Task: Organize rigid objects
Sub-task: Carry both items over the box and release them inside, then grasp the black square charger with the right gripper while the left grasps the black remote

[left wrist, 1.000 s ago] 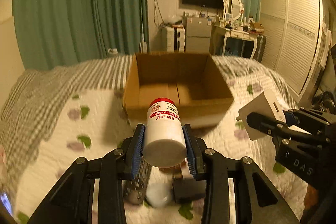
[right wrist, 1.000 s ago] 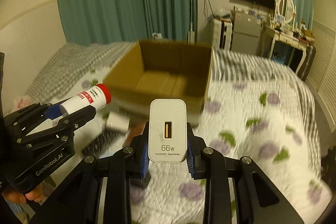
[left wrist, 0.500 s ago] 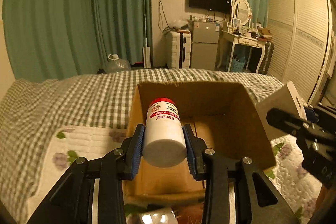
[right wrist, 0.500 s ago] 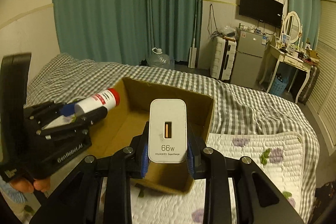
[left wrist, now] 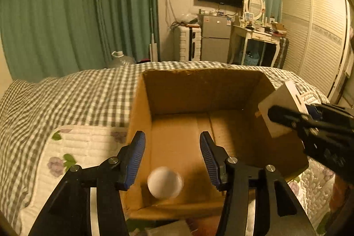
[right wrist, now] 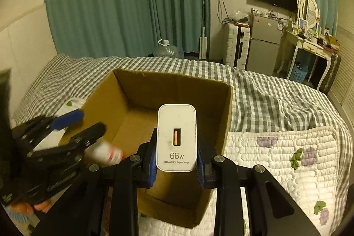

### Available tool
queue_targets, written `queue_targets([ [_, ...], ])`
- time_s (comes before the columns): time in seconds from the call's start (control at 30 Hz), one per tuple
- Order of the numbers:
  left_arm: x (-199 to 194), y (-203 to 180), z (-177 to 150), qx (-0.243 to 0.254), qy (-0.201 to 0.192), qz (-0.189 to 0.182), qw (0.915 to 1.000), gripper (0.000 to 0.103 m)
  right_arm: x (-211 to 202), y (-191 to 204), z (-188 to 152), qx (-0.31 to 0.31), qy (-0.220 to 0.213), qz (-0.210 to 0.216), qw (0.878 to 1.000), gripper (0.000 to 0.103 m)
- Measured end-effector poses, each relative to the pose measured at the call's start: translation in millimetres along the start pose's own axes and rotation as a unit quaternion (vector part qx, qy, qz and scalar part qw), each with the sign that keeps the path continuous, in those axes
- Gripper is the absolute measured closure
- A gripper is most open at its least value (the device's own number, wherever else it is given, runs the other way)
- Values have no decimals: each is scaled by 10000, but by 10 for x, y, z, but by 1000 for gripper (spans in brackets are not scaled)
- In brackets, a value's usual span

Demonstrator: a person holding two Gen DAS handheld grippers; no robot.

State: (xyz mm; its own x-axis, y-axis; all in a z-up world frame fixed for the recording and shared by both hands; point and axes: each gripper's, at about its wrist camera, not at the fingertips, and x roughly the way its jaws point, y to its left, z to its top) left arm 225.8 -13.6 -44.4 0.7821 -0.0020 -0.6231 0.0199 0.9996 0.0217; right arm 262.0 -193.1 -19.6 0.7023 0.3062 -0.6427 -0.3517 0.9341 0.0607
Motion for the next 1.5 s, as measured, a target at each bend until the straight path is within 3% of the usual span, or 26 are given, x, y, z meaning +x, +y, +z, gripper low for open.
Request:
queue_targets([
  [0.13,-120,99,-15,-179,-52,2,9998,49,114,-9,11,27,43,-6,10000,74],
  [0.17,-144,110,-15,-176,-64,24,9998,49,99,-18,-2,51,4,-33,10000,65],
  [0.2,-183,114,-26,-158,-92,70,9998,49,47,-33,-12,58,-109,-89,9999,44],
  [0.27,-266,113,-54,-145,-113,78,9998,48,-105,-46,-16,78,-362,-115,9992,30],
  [0.47,-576,80,-168,-143,-122,10,9998,44,-662,12,-142,-20,-744,-235,9970,29],
  [0.83,-1151,223,-881,-333,152,291,9989,41,-1158,381,-994,-119,-317,-79,9994,29],
  [1.2,-1148,317,-1624,-298,801,282,9959,41,-695,813,-1784,-376,801,232,9958,29],
  [1.5,-1105,383,-1655,-377,783,319,9957,41,-309,1047,-1994,-373,1273,298,9907,29],
])
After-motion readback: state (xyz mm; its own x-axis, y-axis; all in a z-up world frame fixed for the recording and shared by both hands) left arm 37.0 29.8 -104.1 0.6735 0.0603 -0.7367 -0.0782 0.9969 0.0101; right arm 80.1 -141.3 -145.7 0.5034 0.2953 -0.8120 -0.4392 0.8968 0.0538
